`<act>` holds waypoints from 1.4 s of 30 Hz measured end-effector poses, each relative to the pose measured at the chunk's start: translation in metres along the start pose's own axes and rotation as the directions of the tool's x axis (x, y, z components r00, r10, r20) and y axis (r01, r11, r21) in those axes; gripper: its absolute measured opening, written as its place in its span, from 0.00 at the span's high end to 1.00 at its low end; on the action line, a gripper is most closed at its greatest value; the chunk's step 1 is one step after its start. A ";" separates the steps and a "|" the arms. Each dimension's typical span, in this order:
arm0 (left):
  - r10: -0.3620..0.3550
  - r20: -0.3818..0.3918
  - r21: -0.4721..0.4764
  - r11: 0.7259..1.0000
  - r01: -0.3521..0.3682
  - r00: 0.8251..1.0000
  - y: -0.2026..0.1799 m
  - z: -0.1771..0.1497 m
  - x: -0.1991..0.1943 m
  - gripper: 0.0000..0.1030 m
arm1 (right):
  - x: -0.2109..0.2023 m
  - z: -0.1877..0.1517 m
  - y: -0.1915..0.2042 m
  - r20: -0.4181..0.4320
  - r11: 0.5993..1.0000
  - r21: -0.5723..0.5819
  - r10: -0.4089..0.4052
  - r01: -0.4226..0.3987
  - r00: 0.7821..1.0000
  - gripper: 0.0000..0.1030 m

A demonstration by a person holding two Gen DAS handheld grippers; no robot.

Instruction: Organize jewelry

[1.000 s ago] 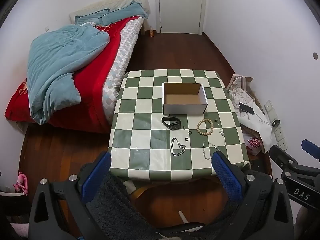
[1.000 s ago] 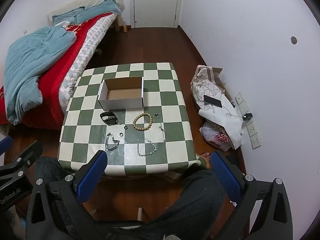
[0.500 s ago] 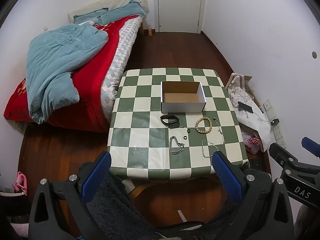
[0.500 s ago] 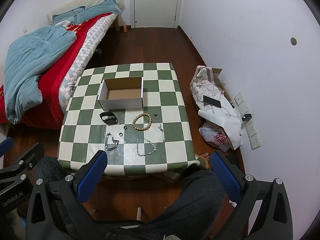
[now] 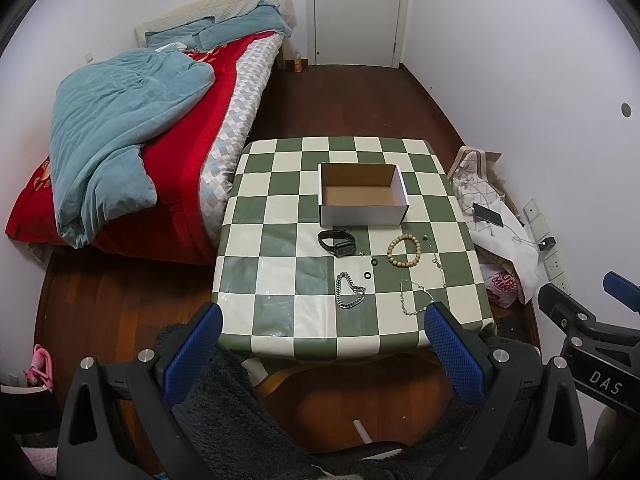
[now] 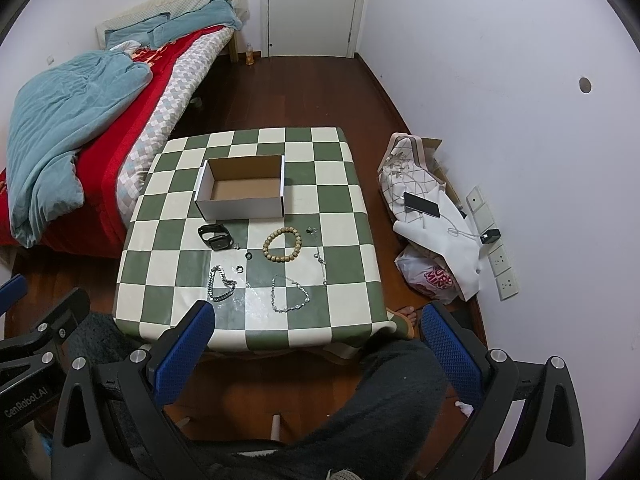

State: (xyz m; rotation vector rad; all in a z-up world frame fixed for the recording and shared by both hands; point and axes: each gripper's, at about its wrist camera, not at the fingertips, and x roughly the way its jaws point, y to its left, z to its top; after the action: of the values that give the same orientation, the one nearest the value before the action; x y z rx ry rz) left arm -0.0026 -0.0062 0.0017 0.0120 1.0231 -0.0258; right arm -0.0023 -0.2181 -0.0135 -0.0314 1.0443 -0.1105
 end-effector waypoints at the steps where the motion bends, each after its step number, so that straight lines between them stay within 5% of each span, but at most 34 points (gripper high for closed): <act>1: -0.001 -0.001 -0.001 1.000 0.001 1.000 0.000 0.000 0.000 0.00 | 0.000 0.000 0.000 0.000 1.000 0.000 0.000 0.000 1.000 0.00; 42: -0.017 0.015 0.004 1.000 0.017 1.000 -0.013 0.007 -0.010 0.00 | -0.015 0.003 -0.011 0.023 1.000 0.003 -0.004 0.004 1.000 0.00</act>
State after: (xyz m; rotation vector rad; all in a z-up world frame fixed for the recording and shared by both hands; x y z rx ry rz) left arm -0.0027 -0.0188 0.0141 0.0062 1.0079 -0.0433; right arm -0.0079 -0.2273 0.0020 -0.0318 1.0208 -0.1153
